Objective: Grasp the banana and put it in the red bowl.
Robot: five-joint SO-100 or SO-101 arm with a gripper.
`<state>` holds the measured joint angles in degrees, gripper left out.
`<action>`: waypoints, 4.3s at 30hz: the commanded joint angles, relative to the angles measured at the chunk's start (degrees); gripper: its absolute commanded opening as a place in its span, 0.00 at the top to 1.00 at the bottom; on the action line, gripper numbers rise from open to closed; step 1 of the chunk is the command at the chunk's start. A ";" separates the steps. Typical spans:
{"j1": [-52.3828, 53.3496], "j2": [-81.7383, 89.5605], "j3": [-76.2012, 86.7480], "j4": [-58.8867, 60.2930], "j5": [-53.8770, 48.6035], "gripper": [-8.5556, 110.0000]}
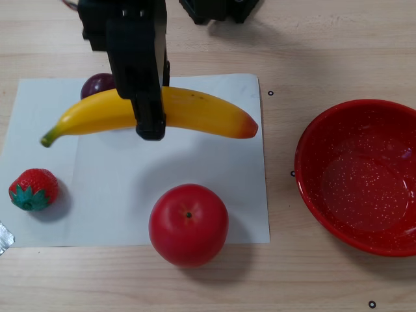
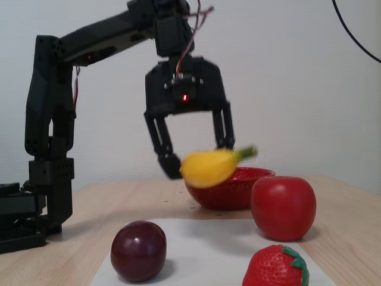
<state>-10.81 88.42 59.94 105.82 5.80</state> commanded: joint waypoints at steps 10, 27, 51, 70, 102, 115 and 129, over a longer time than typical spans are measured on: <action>12.92 11.95 -16.70 -0.09 -5.80 0.93; 34.80 11.87 -11.87 -21.36 -12.83 0.93; 43.59 13.10 20.30 -63.46 -7.21 0.79; 42.10 13.89 17.49 -56.78 -8.79 0.68; 26.63 26.54 13.80 -31.82 -12.13 0.93; 21.80 49.57 40.87 -38.23 -10.63 0.93; 18.02 72.51 81.12 -62.75 -11.95 0.93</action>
<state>7.21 157.24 142.47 48.08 -5.54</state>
